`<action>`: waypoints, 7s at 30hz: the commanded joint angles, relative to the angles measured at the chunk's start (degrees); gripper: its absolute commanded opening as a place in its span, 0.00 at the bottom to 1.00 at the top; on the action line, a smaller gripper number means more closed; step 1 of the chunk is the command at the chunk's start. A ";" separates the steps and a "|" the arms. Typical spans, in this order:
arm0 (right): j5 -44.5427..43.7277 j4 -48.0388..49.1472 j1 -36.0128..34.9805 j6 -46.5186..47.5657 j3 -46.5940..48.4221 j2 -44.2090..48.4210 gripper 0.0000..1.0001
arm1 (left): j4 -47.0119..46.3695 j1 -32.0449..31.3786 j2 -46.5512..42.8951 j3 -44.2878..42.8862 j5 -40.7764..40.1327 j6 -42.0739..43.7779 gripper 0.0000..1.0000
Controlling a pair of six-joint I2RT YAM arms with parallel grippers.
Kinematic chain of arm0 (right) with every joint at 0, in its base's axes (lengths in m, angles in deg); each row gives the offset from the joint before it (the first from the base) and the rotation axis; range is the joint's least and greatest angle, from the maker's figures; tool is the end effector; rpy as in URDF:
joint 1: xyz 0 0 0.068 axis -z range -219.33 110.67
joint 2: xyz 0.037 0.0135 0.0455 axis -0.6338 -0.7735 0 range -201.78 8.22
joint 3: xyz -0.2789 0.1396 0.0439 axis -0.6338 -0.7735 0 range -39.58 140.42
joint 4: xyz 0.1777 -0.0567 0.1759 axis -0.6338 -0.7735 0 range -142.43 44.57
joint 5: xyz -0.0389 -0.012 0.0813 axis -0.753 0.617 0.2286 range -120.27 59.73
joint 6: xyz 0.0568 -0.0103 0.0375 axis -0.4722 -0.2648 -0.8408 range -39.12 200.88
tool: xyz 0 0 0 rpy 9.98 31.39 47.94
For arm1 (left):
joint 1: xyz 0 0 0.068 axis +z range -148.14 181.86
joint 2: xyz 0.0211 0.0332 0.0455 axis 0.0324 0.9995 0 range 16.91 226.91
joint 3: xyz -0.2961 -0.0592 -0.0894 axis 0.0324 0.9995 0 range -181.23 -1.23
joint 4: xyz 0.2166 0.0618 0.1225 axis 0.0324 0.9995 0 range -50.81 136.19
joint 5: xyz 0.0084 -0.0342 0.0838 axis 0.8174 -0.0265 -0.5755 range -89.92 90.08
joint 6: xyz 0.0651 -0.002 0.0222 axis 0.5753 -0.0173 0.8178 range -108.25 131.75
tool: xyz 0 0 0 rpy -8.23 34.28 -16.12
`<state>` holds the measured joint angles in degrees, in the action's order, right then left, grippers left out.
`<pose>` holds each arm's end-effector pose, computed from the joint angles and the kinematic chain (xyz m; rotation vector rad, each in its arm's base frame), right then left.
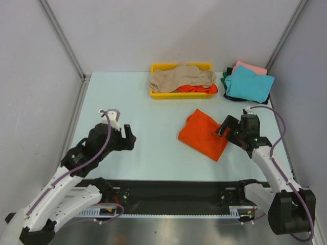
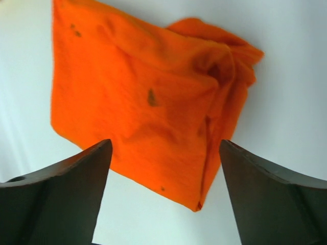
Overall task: Fold and stack the t-shirts
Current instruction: Fold the tshirt, then neatly place the folded tshirt to the corner
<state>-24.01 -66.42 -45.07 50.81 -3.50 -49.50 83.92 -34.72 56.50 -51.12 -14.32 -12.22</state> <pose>0.1942 0.0255 0.2531 0.4400 2.3095 0.4391 0.0995 -0.0566 0.3389 0.0945 2.1679 -0.3388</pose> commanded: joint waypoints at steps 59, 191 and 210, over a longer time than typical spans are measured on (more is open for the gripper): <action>8.76 19.85 14.97 -1.05 -13.05 -8.55 1.00 | -2.37 1.60 -5.67 1.72 -7.05 0.15 1.00; -6.25 15.02 28.50 5.90 77.83 -73.42 0.00 | -3.33 2.04 1.45 2.25 -3.62 1.29 1.00; -23.85 6.66 26.13 2.47 93.75 -80.98 0.00 | -3.33 2.04 0.31 2.34 -4.15 1.11 1.00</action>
<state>-44.93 -60.08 -19.24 53.87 87.93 -128.66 81.76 -32.99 57.35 -48.81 -17.75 -12.09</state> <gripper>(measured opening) 0.046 0.996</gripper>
